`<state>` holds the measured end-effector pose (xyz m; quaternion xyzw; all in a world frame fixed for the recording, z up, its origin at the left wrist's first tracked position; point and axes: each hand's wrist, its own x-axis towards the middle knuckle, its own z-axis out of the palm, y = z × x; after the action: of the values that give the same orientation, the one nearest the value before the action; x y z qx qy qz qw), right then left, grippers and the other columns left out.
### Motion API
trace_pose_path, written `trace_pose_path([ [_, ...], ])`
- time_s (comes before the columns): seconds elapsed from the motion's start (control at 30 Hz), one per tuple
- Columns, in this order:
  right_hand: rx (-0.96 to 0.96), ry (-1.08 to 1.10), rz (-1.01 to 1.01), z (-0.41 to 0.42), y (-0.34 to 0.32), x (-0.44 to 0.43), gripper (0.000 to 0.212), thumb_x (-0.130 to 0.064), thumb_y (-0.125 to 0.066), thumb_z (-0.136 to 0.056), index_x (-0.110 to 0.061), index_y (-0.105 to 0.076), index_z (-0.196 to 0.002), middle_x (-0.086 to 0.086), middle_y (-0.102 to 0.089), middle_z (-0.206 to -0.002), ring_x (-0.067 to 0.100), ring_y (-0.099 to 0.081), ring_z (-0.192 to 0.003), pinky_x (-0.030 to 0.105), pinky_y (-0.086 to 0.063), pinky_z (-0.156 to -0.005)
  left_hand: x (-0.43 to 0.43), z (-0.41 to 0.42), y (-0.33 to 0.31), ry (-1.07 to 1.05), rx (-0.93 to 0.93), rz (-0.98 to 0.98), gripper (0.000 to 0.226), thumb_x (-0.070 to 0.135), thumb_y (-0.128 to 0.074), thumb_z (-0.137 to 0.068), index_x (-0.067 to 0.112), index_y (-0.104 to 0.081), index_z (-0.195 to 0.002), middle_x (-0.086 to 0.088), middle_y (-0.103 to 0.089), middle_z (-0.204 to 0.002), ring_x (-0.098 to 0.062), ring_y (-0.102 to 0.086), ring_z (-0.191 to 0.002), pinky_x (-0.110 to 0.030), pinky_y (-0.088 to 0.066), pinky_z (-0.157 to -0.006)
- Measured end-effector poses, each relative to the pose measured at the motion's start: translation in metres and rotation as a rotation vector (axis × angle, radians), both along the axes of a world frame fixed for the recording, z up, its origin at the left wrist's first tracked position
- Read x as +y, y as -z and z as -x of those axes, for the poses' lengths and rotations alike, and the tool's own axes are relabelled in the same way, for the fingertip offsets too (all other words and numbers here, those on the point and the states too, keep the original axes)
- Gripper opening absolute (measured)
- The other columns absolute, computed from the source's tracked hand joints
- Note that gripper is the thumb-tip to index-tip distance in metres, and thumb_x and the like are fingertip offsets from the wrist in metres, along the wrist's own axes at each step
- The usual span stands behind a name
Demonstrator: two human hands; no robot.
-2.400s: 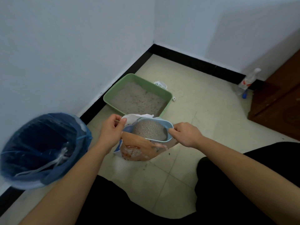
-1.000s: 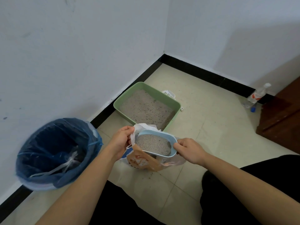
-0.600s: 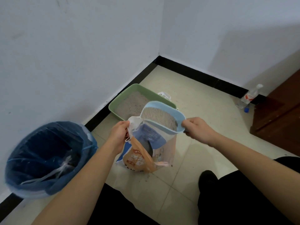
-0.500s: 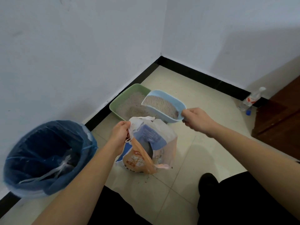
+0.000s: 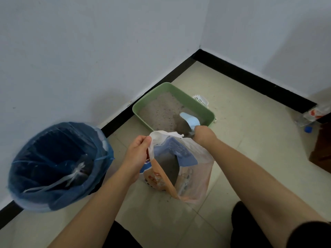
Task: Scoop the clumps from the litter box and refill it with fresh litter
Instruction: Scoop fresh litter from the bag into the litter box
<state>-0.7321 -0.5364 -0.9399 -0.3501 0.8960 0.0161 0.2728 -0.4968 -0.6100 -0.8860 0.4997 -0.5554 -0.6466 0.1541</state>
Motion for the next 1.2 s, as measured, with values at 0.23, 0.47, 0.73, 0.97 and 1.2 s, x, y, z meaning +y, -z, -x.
trace_pose_path([
  [0.23,0.229,-0.151,0.054,0.007,0.004,0.009,0.048,-0.012,-0.054,-0.093,-0.017,-0.044,-0.140,0.014,-0.050,-0.125,0.033,-0.063,-0.099,0.036,-0.049,-0.072,-0.002,0.004,0.007,0.070,-0.078,0.187,0.027,0.037,-0.044,-0.102,0.017,-0.057,-0.088,-0.009,-0.061,-0.086,-0.027,-0.060,-0.080,-0.040,-0.052,-0.073],
  [0.47,-0.010,0.110,0.425,0.003,-0.045,0.019,0.029,-0.018,-0.056,-0.092,-0.012,-0.065,-0.119,0.010,-0.067,-0.104,0.028,-0.065,-0.093,0.028,-0.050,-0.069,0.002,0.005,0.001,0.117,-0.189,0.350,0.025,0.039,-0.043,-0.102,0.019,-0.054,-0.091,-0.005,-0.061,-0.086,-0.025,-0.062,-0.085,-0.045,-0.053,-0.077],
  [0.73,-0.208,0.157,0.690,-0.029,-0.179,0.075,0.020,-0.043,-0.067,-0.089,-0.026,-0.076,-0.090,-0.002,-0.071,-0.073,0.003,-0.049,-0.049,0.013,-0.038,-0.044,0.007,-0.001,-0.013,0.094,-0.220,0.352,0.026,0.033,-0.044,-0.103,0.011,-0.056,-0.095,-0.004,-0.056,-0.083,-0.017,-0.051,-0.074,-0.034,-0.045,-0.067],
  [0.97,-0.046,-0.215,0.231,-0.056,-0.255,0.117,0.020,-0.048,-0.066,-0.082,-0.032,-0.072,-0.072,-0.005,-0.069,-0.065,0.015,-0.062,-0.059,0.029,-0.049,-0.052,0.016,-0.014,-0.017,0.124,-0.226,0.387,0.024,0.029,-0.043,-0.103,0.010,-0.054,-0.092,-0.003,-0.053,-0.079,-0.014,-0.047,-0.069,-0.028,-0.038,-0.058],
  [1.2,0.157,-0.503,-0.136,-0.106,-0.156,0.092,0.024,-0.040,-0.054,-0.094,-0.018,-0.060,-0.089,0.007,-0.065,-0.093,0.027,-0.062,-0.082,0.029,-0.043,-0.066,0.024,-0.025,-0.007,0.197,-0.193,0.546,0.022,0.029,-0.046,-0.102,0.012,-0.054,-0.090,0.001,-0.054,-0.075,-0.010,-0.048,-0.066,-0.024,-0.039,-0.057],
])
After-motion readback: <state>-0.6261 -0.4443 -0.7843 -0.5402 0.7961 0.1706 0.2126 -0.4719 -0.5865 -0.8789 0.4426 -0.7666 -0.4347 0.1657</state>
